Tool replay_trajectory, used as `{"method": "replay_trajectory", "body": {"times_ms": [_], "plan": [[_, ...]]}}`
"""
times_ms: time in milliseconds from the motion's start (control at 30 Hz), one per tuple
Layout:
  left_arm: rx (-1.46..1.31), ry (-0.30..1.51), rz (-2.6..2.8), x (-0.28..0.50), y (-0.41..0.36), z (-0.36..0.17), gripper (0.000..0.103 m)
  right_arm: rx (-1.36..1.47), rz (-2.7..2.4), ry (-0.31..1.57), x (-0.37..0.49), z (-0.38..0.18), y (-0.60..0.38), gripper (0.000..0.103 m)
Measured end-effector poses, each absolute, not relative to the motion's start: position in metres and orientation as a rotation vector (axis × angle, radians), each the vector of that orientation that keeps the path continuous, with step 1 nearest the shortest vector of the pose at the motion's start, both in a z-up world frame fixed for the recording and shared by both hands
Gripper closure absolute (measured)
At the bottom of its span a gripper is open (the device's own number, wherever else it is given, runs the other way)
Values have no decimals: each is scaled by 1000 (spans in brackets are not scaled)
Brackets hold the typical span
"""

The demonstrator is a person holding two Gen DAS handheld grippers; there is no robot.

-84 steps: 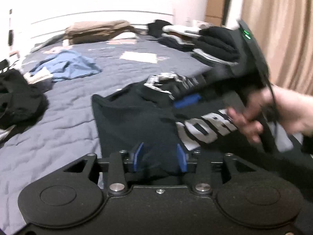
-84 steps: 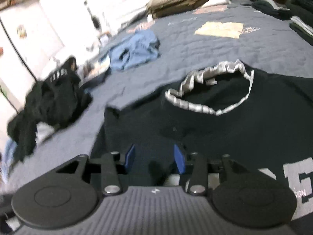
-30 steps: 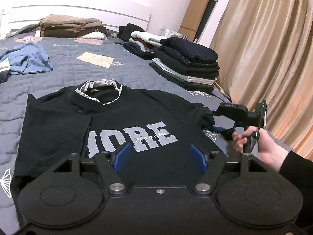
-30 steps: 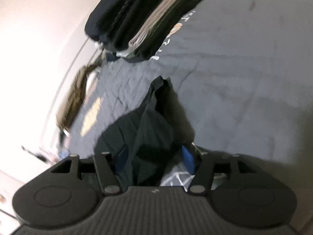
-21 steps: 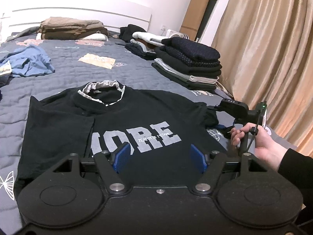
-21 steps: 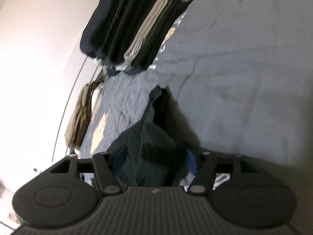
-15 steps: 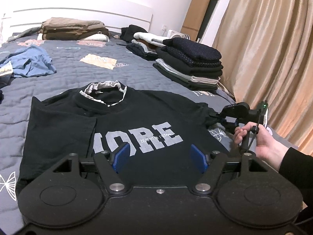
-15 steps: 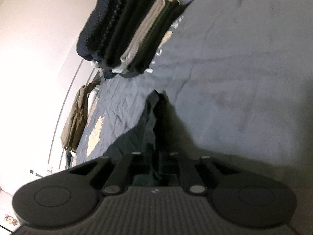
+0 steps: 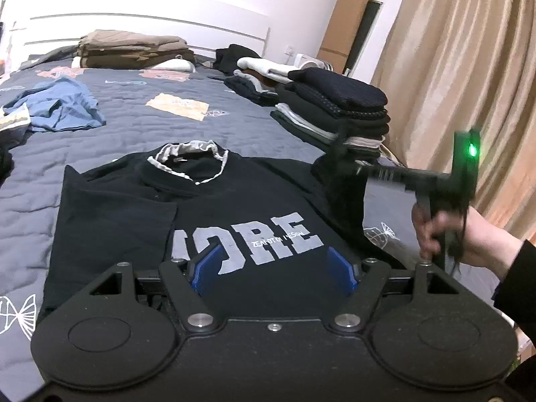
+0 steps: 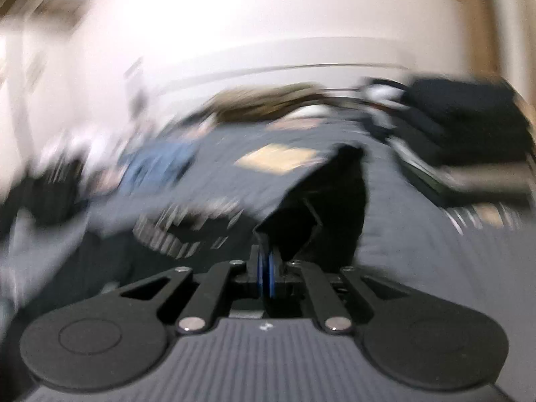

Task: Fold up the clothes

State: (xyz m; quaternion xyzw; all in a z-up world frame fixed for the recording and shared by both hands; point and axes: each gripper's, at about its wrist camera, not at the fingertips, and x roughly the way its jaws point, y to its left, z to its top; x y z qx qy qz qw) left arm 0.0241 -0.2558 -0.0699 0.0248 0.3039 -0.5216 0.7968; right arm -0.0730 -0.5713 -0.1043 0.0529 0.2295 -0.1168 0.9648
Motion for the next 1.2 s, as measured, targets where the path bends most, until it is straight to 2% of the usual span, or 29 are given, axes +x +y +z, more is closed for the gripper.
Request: {"method": "replay_trajectory", "body": {"times_ms": [67,233,367,433,533,633,1000,1100,1133,1200], "plan": [[50,655,-1113,26,-255,-70,34,-25,-150,570,-63,-114,-546,99],[45,657,-1105,30,-253,-68,34,-42,-40,794,-55,-149,-531,95],[35,658,-1105,33,-251,-67,33,89,-105,784,-76,-132,-540,87],[28,659,-1104,34,-250,-66,33,153,-170,707,-94,-113,-549,69],[18,662,-1106,34,-249,-66,33,223,-301,588,-122,-92,-564,56],[8,674,-1118,33,-250,-67,33,211,-374,559,-143,-92,-572,54],[-15,770,-1166,23,-268,-89,33,144,-342,716,-128,-135,-571,54],[5,762,-1204,18,-292,-90,41,151,-379,736,-127,-140,-581,54],[4,768,-1223,17,-302,-91,49,163,-383,736,-127,-142,-584,54],[-26,817,-1260,22,-326,-96,50,187,-390,736,-129,-145,-589,54]]}}
